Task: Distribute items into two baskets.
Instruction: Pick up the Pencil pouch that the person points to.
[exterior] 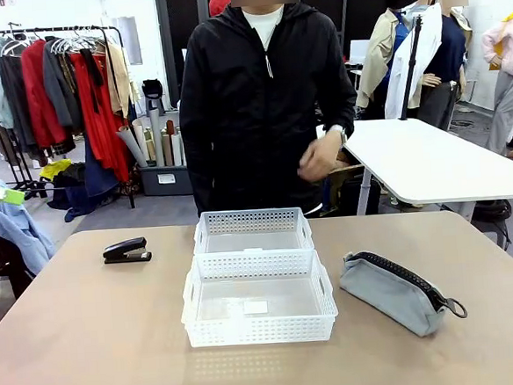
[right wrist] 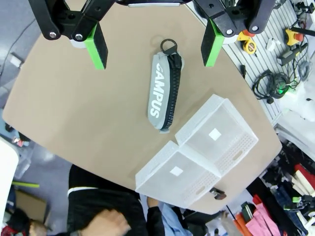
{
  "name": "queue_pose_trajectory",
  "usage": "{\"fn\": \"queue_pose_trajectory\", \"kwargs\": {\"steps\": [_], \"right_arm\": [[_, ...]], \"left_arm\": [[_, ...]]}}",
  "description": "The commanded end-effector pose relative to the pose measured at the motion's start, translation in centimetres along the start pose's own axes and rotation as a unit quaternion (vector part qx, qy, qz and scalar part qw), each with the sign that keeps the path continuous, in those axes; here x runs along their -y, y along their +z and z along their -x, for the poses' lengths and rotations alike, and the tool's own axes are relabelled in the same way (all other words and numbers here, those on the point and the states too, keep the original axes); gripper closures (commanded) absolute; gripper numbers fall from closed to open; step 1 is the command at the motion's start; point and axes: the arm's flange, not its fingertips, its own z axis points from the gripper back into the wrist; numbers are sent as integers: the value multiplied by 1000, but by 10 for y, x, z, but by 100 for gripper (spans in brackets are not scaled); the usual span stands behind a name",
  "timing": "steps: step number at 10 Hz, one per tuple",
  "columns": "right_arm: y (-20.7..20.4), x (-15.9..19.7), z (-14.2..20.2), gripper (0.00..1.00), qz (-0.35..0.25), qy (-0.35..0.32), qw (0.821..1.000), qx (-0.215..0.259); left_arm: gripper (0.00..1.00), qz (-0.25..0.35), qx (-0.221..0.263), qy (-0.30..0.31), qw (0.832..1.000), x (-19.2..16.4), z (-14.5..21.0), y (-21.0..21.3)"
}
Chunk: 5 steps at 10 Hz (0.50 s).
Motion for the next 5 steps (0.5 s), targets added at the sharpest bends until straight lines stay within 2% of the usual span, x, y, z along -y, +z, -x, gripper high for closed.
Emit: {"fn": "queue_pose_trajectory", "kwargs": {"steps": [1, 5], "right_arm": [[1, 1, -3, 0, 2, 12, 1000, 16], [1, -2, -2, 0, 2, 0, 1000, 2]], "left_arm": [[0, -7, 10, -11, 1000, 1, -5, -1], [0, -3, 2, -2, 1000, 2, -3, 0]]}}
